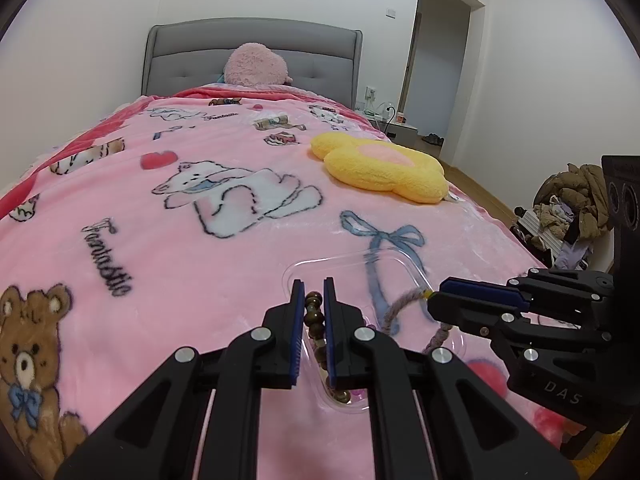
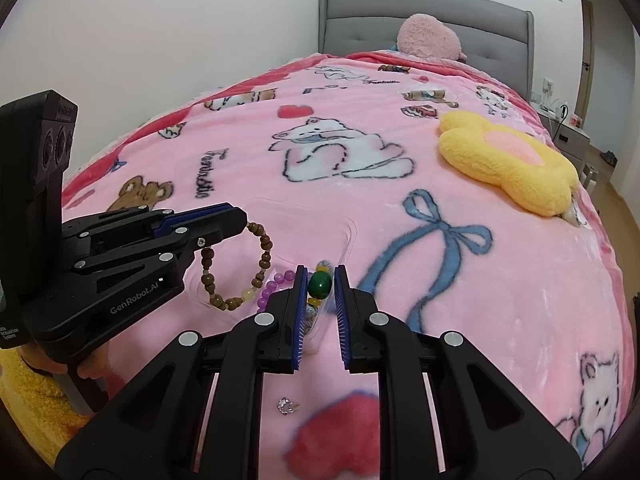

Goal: Organize jewelry
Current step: 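Lower both held bracelets into the clear box and open both grippers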

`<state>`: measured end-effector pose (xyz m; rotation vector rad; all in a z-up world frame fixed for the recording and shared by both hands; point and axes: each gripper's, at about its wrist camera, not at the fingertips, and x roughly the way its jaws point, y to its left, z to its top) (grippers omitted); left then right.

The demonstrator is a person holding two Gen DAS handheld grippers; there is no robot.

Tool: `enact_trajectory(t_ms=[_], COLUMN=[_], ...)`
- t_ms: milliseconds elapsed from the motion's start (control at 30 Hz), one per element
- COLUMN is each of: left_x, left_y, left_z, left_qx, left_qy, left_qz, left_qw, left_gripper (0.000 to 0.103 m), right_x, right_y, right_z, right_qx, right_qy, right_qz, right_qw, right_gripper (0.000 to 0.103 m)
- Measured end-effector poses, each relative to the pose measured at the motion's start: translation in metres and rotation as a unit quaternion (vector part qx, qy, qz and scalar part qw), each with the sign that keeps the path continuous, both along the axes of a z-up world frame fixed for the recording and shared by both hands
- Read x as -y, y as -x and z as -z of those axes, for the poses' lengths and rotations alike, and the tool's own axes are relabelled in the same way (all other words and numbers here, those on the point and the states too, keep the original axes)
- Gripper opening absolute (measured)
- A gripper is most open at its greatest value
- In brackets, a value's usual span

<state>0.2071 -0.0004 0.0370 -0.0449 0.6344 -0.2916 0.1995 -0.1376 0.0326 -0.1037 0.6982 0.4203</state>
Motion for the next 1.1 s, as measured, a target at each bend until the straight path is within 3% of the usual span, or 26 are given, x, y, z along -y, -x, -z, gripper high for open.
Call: enact_trajectory(t_ms=[433, 533, 600, 867, 967, 1100], left_x=[-0.004, -0.006, -0.006, -0.007, -0.007, -0.006], left_y=[0.006, 0.012, 0.019, 0.053, 0.067, 0.084], left_z=[-0.01, -0.016, -0.019, -0.018, -0.012, 0.003], left_qx=[-0.005, -0.001, -0.002, -0.007, -0.013, -0.023], left_qy=[0.016, 0.016, 0.008, -0.022, -0.035, -0.053], left_qz=[0.006, 0.008, 0.009, 0.017, 0.026, 0.039], left_qw=[0.9998, 0.9998, 0.9999, 0.9996, 0.999, 0.9975], left_gripper=[0.011, 0.021, 0.032, 0.034, 0.042, 0.045], right_x=[0.006, 0.01, 0.014, 0.027, 0.029, 0.027], right_y=[0.012, 0.018, 0.024, 0.05, 0.058, 0.065], right_z=[-0.017, -0.021, -0.022, -0.017, -0.01, 0.003], right_qx=[0.013, 0.012, 0.011, 0.003, -0.004, -0.014], right_qy=[-0.009, -0.016, -0.019, -0.02, -0.016, 0.002], right_qz=[0.0, -0.002, -0.007, -0.016, -0.021, -0.025], right_qw=[1.0, 1.0, 1.0, 1.0, 1.0, 1.0], right_gripper=[0.014, 0.014, 0.014, 0.015, 0.027, 0.029])
